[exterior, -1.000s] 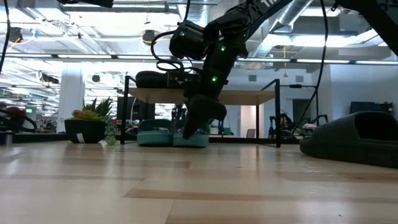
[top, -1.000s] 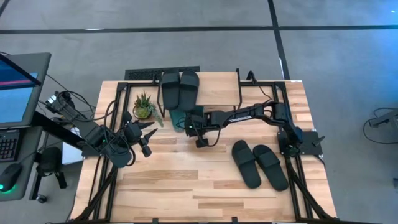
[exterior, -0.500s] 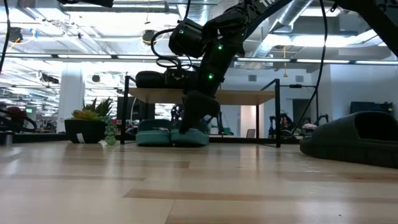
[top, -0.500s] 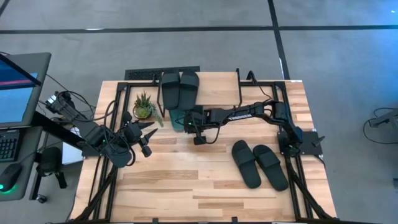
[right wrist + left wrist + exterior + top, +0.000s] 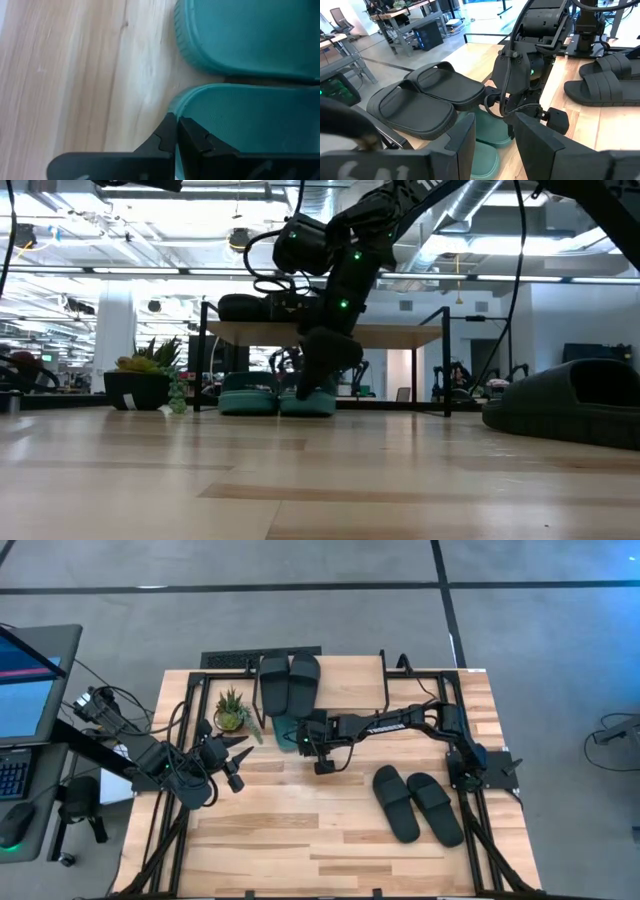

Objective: Pick and place slides into the shelf
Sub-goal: Put the blue slide under the shelf

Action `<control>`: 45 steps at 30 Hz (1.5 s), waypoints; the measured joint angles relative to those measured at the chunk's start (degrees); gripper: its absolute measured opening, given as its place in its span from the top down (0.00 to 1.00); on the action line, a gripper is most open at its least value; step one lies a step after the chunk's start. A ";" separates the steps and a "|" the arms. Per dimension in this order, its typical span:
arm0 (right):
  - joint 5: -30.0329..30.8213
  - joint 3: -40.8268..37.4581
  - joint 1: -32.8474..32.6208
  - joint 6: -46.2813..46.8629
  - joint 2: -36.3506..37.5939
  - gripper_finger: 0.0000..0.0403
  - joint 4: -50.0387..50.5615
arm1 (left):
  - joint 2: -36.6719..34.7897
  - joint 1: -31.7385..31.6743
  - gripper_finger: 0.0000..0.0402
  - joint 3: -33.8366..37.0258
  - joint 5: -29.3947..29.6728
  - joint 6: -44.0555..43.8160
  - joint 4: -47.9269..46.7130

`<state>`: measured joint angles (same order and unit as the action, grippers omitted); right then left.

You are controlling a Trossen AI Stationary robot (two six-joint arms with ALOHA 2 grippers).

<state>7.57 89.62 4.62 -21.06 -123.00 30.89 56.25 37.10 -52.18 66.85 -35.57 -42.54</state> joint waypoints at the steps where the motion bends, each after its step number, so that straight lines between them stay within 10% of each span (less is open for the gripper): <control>1: -0.02 0.00 -0.01 -0.24 0.00 1.00 0.18 | 0.00 0.00 0.69 0.00 0.00 -0.03 0.00; 45: -0.21 0.00 -1.07 0.11 -0.11 1.00 -2.53 | -0.02 0.00 0.69 0.00 0.00 -0.38 0.00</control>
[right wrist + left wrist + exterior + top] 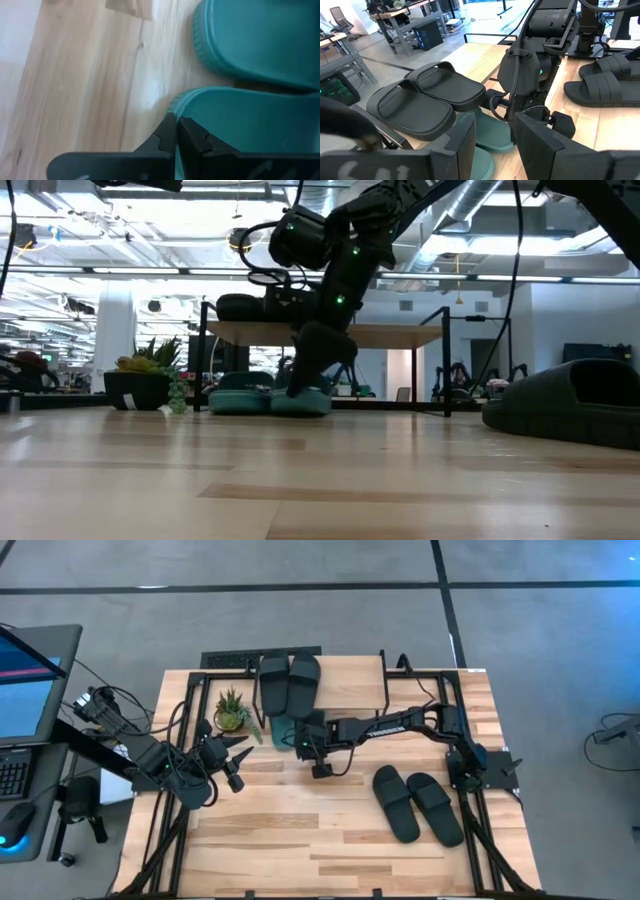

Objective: Pick and place slides into the shelf
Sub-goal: Put the blue slide under the shelf

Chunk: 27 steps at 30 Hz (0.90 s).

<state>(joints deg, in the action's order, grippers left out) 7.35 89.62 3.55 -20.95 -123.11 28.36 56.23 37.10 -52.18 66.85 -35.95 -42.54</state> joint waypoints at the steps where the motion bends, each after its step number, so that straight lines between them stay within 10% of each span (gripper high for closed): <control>1: -0.03 0.00 0.11 0.33 0.00 1.00 0.23 | 0.02 0.00 0.69 0.00 0.00 -0.02 0.00; 27: 0.24 0.00 0.72 2.06 0.00 0.94 -1.85 | 0.02 0.00 0.69 0.00 0.00 -0.03 0.02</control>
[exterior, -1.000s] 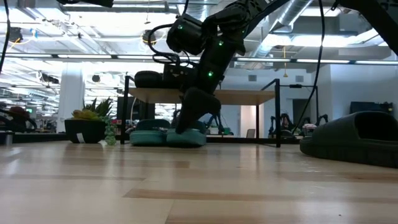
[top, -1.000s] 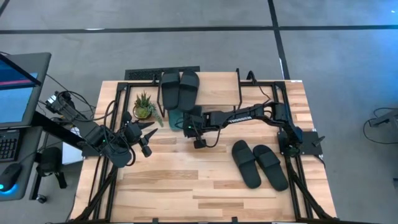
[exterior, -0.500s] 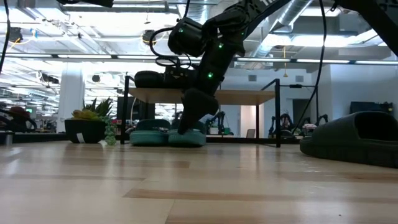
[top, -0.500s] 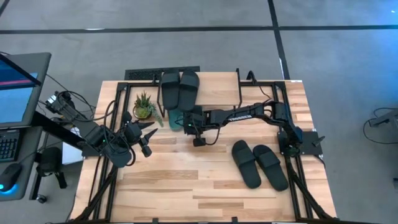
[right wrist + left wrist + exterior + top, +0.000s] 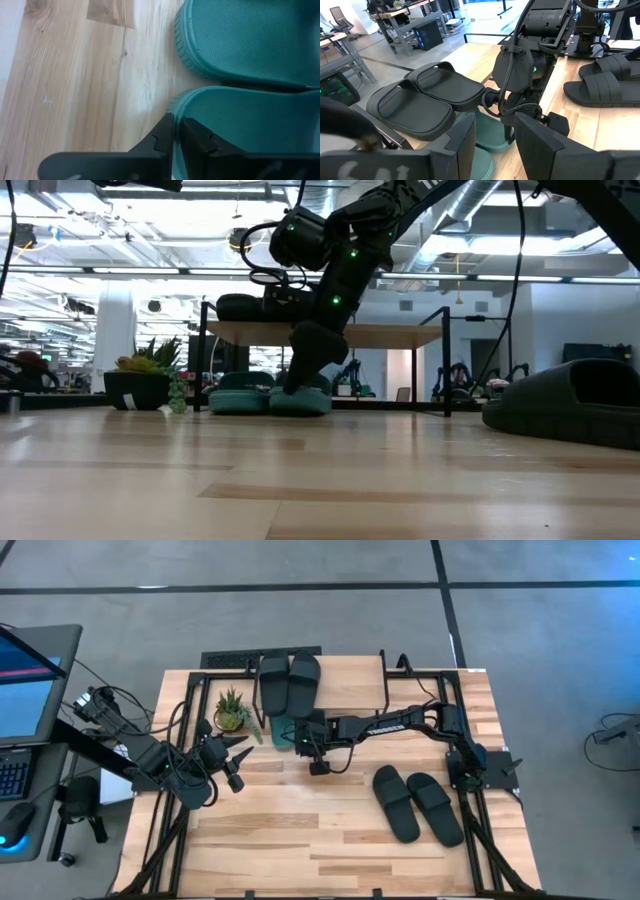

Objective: Pick and place slides into the shelf
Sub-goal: Put the blue slide under the shelf

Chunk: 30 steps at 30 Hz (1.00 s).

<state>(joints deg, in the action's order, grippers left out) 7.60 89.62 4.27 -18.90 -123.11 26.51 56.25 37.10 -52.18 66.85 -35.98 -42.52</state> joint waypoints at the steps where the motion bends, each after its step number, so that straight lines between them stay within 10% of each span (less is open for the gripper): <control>1: 0.00 0.00 0.00 0.00 0.00 0.93 0.00 | 0.00 0.00 0.69 -0.01 0.00 0.01 0.00; 30: -0.02 0.00 0.00 0.96 0.00 0.84 -0.02 | 0.00 0.00 0.69 -0.02 -0.01 -0.01 0.00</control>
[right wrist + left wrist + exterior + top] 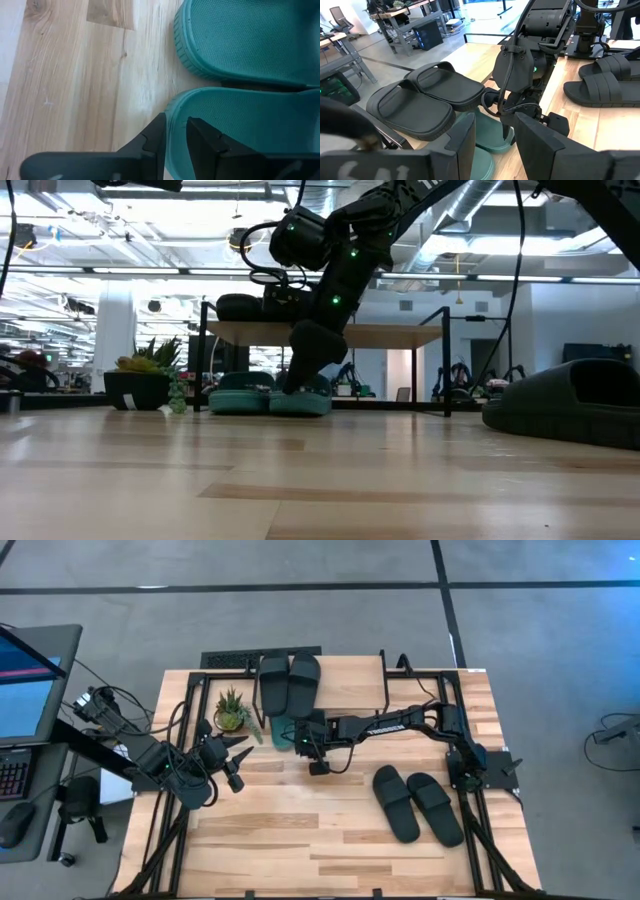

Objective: Pick and place slides into the shelf
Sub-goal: Put the blue slide under the shelf, then put the black slide on the shelf

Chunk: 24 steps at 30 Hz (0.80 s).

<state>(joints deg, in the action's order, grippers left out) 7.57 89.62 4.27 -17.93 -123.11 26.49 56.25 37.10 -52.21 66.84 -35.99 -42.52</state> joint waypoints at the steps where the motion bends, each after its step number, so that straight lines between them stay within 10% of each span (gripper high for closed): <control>1: 0.00 0.00 0.00 0.00 0.00 0.83 0.01 | 0.00 0.00 0.69 0.00 0.01 0.00 -0.02; 24: -0.13 0.00 -3.50 1.51 0.22 0.83 2.75 | 0.00 0.00 0.69 0.00 -0.18 0.07 -0.02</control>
<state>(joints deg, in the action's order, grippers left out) 7.44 89.62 0.77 -16.42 -122.89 29.24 56.25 37.10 -52.21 66.65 -35.92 -42.54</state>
